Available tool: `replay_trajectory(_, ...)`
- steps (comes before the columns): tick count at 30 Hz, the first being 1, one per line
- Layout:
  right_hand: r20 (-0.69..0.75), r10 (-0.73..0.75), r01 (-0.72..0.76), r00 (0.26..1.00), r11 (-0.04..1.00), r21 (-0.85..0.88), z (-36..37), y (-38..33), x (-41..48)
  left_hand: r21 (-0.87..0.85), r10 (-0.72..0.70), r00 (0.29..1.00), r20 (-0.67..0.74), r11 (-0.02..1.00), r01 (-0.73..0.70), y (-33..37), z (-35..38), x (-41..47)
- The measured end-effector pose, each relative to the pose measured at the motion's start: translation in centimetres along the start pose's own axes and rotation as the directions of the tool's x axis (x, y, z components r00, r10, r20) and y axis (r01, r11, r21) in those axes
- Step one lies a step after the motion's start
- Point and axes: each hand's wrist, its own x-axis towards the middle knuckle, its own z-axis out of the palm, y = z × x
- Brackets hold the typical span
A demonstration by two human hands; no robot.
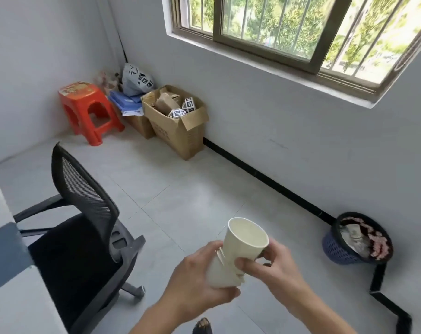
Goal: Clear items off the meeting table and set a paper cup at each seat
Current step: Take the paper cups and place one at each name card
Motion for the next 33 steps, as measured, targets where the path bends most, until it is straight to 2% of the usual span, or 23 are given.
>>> replay_trajectory(4,-0.186,0.042,-0.010,0.982,0.986,0.168,-4.2,-0.9,6.2,-0.015,-0.026,1.000,-0.012,1.000,0.026,1.1,-1.1,6.6)
replay_trajectory(7,-0.231,0.063,-0.011,0.971,0.976,0.219,-8.4,-0.9,11.5,-0.059,-0.086,0.992,-0.095,0.995,0.080,0.5,-2.7,11.7)
replay_trajectory(12,-0.116,0.101,-0.101,0.988,0.995,0.003,-14.7,-1.0,22.6,-0.248,-0.244,0.937,-0.250,0.952,0.182,0.1,-5.9,20.9)
replay_trajectory(17,0.040,0.103,-0.095,0.994,0.983,-0.156,-16.5,-3.4,35.0,-0.427,-0.355,0.833,-0.424,0.890,0.162,0.5,-9.5,28.0)
replay_trajectory(23,0.332,0.051,0.032,0.942,0.971,-0.237,-10.6,-9.1,48.1,-0.534,-0.528,0.635,-0.564,0.820,0.208,-3.2,-14.1,29.8)
replay_trajectory(27,0.410,0.025,0.102,0.912,0.953,-0.285,-4.3,-11.2,55.2,-0.599,-0.608,0.539,-0.583,0.770,0.222,-7.1,-18.4,31.5)
replay_trajectory(33,0.496,0.040,0.146,0.867,0.932,-0.331,7.8,-15.0,63.8,-0.614,-0.627,0.465,-0.625,0.763,0.204,-12.9,-30.8,36.8)
